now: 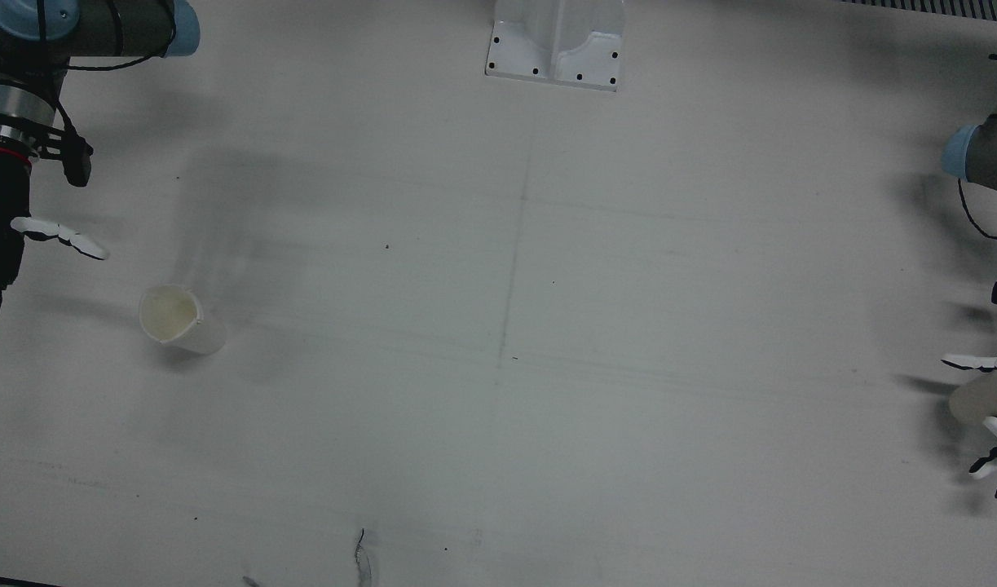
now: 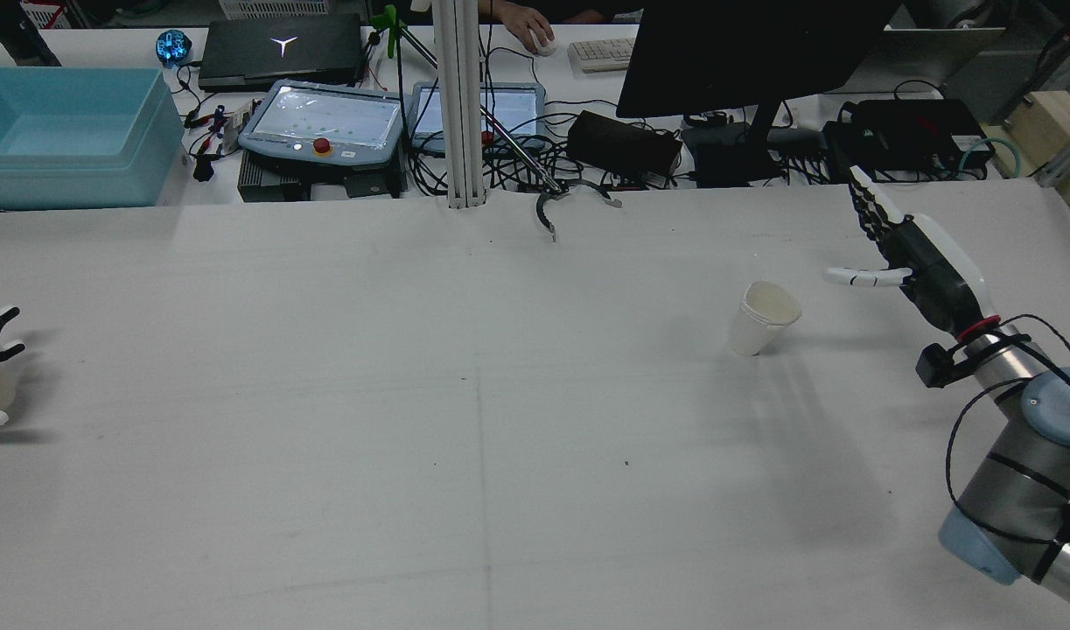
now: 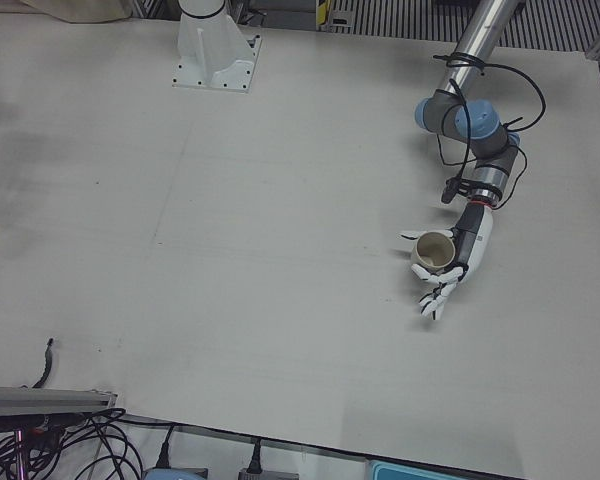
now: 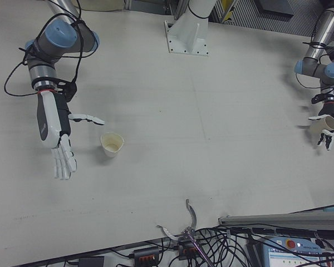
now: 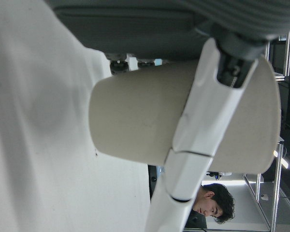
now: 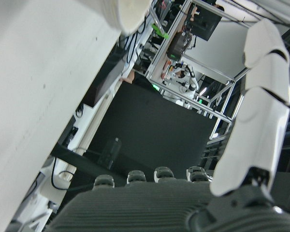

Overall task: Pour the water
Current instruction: 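Position the right hand around the side of the white paper cup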

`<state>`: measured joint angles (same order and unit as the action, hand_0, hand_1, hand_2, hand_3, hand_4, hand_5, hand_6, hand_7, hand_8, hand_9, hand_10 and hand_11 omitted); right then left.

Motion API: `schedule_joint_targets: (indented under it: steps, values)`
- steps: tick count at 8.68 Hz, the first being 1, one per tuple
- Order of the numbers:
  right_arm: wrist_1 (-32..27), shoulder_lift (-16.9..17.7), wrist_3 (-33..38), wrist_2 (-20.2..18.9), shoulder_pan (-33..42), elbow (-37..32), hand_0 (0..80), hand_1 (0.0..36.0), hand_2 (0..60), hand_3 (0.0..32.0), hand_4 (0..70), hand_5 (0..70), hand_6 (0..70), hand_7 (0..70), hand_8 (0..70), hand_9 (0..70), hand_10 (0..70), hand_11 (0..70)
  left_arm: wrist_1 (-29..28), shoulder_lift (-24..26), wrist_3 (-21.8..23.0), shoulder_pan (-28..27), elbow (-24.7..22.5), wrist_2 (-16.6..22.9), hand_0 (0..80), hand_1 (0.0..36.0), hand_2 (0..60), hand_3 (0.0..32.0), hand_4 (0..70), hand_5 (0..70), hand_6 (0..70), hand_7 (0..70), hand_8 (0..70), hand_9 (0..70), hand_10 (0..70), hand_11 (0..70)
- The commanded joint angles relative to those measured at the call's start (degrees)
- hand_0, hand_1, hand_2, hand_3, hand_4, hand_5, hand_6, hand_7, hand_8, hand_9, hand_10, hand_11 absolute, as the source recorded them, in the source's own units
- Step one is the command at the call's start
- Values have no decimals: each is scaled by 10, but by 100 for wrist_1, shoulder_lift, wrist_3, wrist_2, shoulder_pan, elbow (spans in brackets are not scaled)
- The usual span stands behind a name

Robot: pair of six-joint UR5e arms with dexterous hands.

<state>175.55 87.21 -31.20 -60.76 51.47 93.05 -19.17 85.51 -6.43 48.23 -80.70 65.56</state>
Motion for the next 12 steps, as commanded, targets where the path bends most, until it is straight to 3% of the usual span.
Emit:
schedule_joint_targets:
  steps: [1, 3, 6, 8, 9, 10, 11, 12]
  values:
    - [-56, -433, 114, 21, -778, -340, 492, 193, 148, 134, 0, 60, 44, 0, 17, 12, 0, 0, 18, -26, 1, 11, 1, 1, 800, 360, 0, 0, 700, 700, 158, 105, 70, 33, 110, 192]
    - [-65, -389, 201, 30, -753, -332, 465, 160, 162, 144, 0, 50, 49, 1, 18, 16, 0, 0, 18, -17, 1, 2, -7, 1, 800, 360, 0, 0, 700, 700, 160, 107, 72, 35, 111, 194]
    - [-100, -345, 429, 56, -700, -366, 464, 163, 172, 124, 0, 49, 40, 0, 13, 5, 0, 0, -17, -113, 10, 11, -16, -8, 800, 360, 0, 0, 700, 700, 161, 111, 74, 37, 112, 196]
    - [-109, -336, 622, 65, -727, -472, 464, 164, 185, 94, 0, 51, 45, 0, 23, 21, 0, 0, -17, -114, 10, 2, -34, -8, 800, 360, 0, 0, 700, 700, 162, 112, 75, 39, 113, 197]
    - [-187, -328, 606, 230, -692, -394, 460, 154, 178, 72, 0, 52, 58, 0, 32, 32, 0, 0, -17, -114, 10, 2, -25, -8, 800, 360, 0, 0, 700, 700, 160, 113, 75, 39, 113, 198]
    - [-605, -153, 449, 806, -674, -376, 454, 144, 169, 46, 0, 48, 54, 0, 28, 24, 0, 0, -17, -114, 10, 2, -25, -8, 800, 360, 0, 0, 700, 700, 161, 113, 75, 39, 113, 198]
    - [-1132, -30, 117, 1081, -665, -410, 462, 162, 167, 26, 0, 41, 3, 0, 6, 1, 0, 0, -17, -114, 10, 11, -34, 1, 800, 360, 0, 0, 700, 700, 161, 114, 75, 39, 113, 199]
    - [-1276, -37, -95, 1119, -656, -428, 468, 178, 174, 10, 0, 37, 0, 0, 0, 0, 0, 0, -34, -148, 18, 11, -43, -8, 800, 360, 0, 0, 700, 700, 162, 115, 76, 41, 113, 198]
